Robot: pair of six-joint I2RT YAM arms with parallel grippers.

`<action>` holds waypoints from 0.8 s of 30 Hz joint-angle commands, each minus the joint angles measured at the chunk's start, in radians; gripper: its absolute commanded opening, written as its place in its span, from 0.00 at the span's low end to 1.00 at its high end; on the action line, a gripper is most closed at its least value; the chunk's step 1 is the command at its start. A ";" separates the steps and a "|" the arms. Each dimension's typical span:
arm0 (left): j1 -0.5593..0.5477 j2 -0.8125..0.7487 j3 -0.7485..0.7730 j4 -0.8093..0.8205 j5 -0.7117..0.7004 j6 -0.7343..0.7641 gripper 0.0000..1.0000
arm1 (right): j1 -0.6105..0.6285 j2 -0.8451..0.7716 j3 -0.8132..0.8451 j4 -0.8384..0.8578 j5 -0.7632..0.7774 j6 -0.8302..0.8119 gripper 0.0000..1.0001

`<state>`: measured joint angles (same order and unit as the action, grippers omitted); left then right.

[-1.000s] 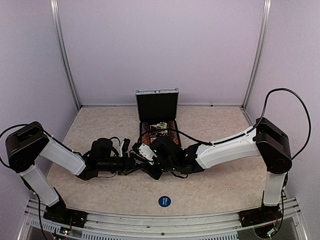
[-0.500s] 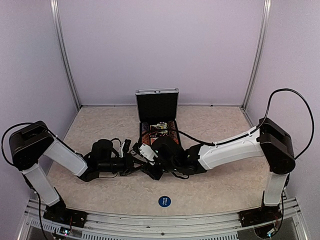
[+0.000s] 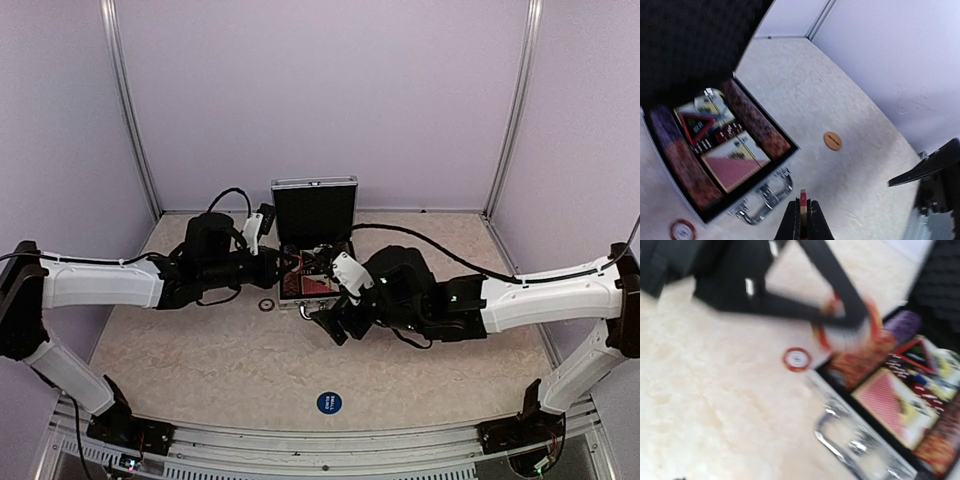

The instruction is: Pack up texas hold em set

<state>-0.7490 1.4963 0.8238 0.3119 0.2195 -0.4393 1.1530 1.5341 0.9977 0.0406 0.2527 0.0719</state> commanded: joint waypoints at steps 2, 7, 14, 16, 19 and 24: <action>-0.005 0.055 0.098 -0.160 -0.138 0.459 0.00 | -0.043 -0.146 -0.117 -0.035 0.088 0.024 1.00; 0.001 0.213 0.291 -0.288 -0.093 0.663 0.00 | -0.062 -0.250 -0.206 -0.034 0.102 0.062 1.00; 0.008 0.401 0.491 -0.471 -0.088 0.835 0.00 | -0.069 -0.340 -0.273 -0.090 0.134 0.089 1.00; 0.010 0.420 0.505 -0.485 -0.095 0.853 0.00 | -0.071 -0.364 -0.292 -0.092 0.134 0.093 1.00; 0.015 0.425 0.496 -0.489 -0.123 0.872 0.00 | -0.074 -0.387 -0.317 -0.088 0.134 0.098 1.00; 0.028 0.411 0.470 -0.505 -0.153 0.898 0.00 | -0.079 -0.393 -0.336 -0.083 0.130 0.106 1.00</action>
<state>-0.7353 1.9171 1.3006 -0.1616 0.1020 0.4065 1.0832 1.1576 0.6807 -0.0372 0.3721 0.1581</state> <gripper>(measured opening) 0.020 0.997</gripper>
